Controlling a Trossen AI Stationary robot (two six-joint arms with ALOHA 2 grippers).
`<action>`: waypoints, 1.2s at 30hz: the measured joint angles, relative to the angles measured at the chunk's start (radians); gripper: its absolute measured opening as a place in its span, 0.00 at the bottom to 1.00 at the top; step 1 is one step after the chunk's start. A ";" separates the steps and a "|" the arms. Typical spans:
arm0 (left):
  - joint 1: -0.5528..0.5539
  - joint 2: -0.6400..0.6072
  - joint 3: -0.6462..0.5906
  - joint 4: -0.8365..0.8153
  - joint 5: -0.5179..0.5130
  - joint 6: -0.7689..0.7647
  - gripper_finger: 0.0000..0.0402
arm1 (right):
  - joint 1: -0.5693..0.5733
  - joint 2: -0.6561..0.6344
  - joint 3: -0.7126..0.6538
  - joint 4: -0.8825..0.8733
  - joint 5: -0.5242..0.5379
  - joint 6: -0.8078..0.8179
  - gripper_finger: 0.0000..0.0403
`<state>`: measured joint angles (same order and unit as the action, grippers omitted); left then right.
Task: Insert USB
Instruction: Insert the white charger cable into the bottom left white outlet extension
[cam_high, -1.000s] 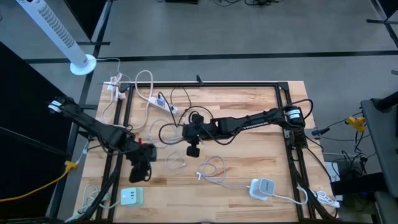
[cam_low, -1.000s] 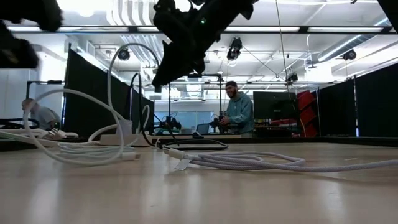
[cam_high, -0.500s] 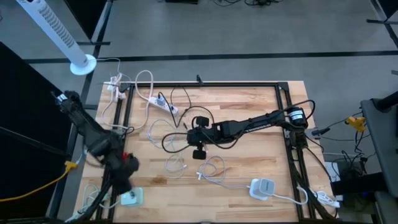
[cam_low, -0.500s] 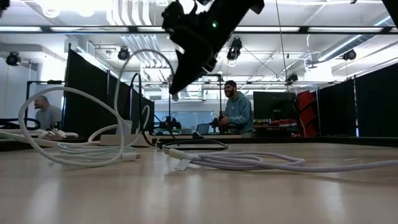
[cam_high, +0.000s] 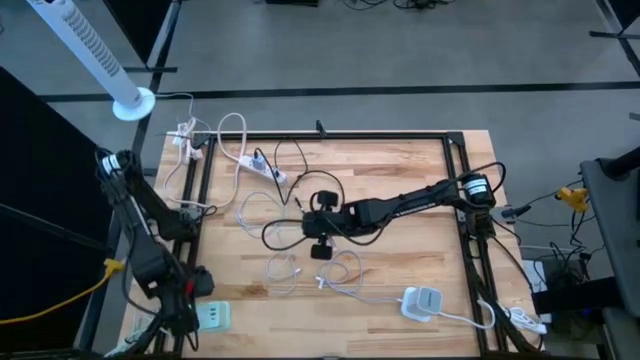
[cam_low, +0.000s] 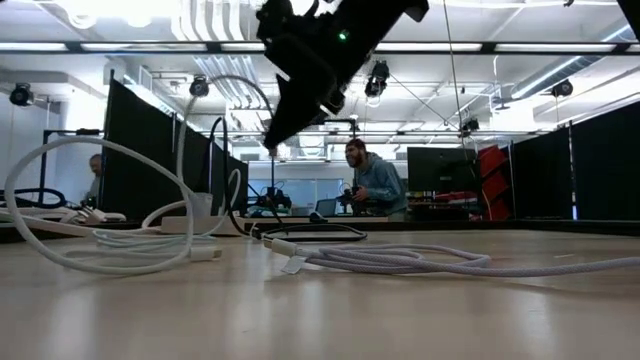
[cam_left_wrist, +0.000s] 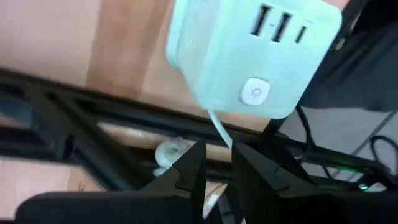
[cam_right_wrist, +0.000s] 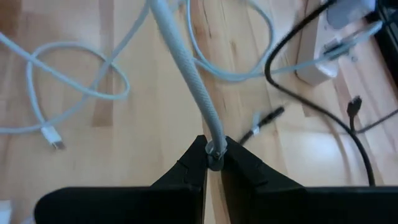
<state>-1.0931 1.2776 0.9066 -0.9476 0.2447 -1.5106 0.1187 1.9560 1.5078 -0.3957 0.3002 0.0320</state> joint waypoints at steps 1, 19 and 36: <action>-0.001 0.025 0.000 0.014 0.000 0.026 0.16 | -0.001 0.000 0.000 0.026 -0.002 -0.004 0.04; -0.006 0.233 0.000 0.077 -0.378 0.285 0.16 | 0.030 -0.025 0.000 0.166 -0.151 0.020 0.04; 0.080 0.190 -0.010 -0.068 -0.709 0.267 0.16 | 0.171 0.125 0.002 0.470 0.036 0.299 0.04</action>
<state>-1.0134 1.4680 0.8962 -1.0158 -0.4640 -1.2438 0.2900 2.0807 1.5100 0.0739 0.3366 0.3313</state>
